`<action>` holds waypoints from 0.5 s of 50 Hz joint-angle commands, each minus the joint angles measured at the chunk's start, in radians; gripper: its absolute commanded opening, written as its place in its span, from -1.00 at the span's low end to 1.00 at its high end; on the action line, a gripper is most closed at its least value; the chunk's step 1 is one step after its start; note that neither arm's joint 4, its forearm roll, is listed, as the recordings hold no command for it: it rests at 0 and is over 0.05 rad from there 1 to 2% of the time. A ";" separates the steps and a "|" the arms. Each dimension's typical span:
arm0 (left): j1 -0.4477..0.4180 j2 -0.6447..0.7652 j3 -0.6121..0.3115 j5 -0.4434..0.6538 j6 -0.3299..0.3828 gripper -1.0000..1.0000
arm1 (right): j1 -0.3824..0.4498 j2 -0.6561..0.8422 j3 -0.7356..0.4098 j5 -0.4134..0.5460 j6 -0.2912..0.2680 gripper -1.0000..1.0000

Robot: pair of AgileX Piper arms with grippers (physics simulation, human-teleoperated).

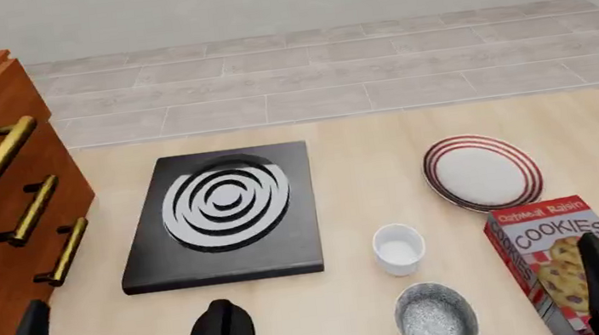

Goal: Pick the akita bowl next to the ramekin and place it on the plate.

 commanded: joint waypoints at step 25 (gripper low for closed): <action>0.000 0.005 -0.003 -0.001 0.000 1.00 | 0.034 0.133 -0.064 -0.027 -0.037 1.00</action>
